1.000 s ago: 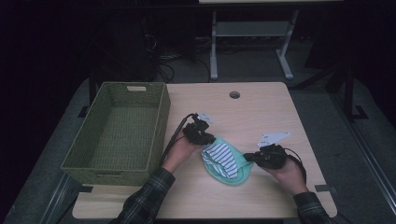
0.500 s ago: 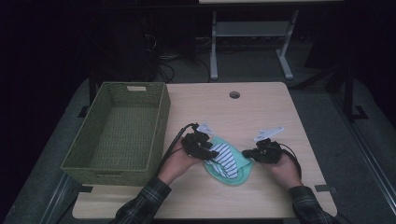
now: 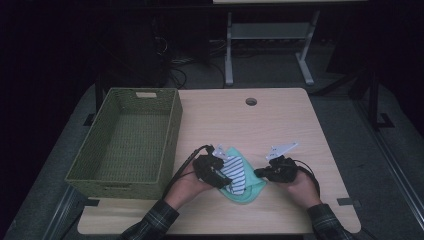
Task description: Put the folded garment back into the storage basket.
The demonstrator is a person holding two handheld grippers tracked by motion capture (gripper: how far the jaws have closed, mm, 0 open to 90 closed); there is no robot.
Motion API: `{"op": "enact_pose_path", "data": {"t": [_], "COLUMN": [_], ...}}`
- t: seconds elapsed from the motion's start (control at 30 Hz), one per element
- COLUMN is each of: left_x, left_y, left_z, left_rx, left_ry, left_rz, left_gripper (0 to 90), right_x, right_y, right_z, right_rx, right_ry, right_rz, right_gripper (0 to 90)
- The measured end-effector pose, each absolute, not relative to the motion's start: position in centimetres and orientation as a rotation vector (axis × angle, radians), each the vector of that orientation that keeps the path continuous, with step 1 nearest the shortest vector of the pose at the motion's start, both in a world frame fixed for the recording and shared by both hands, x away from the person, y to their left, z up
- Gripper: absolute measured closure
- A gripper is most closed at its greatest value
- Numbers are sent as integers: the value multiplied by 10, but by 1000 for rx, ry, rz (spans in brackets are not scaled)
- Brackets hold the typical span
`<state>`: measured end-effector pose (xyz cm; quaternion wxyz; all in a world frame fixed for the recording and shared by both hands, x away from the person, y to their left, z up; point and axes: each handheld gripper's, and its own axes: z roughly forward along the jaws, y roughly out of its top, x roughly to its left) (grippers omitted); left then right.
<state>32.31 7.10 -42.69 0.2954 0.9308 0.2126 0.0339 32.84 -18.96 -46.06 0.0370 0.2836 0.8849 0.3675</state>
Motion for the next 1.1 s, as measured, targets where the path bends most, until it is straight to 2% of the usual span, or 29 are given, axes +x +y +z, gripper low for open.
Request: {"op": "enact_pose_path", "data": {"t": [0.27, 0.43, 0.57, 0.97, 1.1], "left_x": [319, 321, 320, 320, 320], "left_y": [70, 69, 66, 66, 65], "left_z": [-437, -444, -449, -453, -453], "left_rx": [2525, 2543, 2563, 2580, 2584], "left_ry": [536, 542, 540, 524, 522], "left_rz": [92, 74, 76, 81, 84], "left_gripper": [265, 233, 211, 198, 198], "right_x": [324, 326, 327, 344, 349], "right_y": [-188, -192, -196, -216, -222], "right_z": [-460, -460, -460, -471, -476], "right_rx": [867, 882, 930, 1072, 1122], "right_ry": [2723, 2689, 2642, 2466, 2417], "right_rz": [1125, 1136, 1139, 1025, 962], "right_gripper": [895, 802, 672, 191, 133]}}
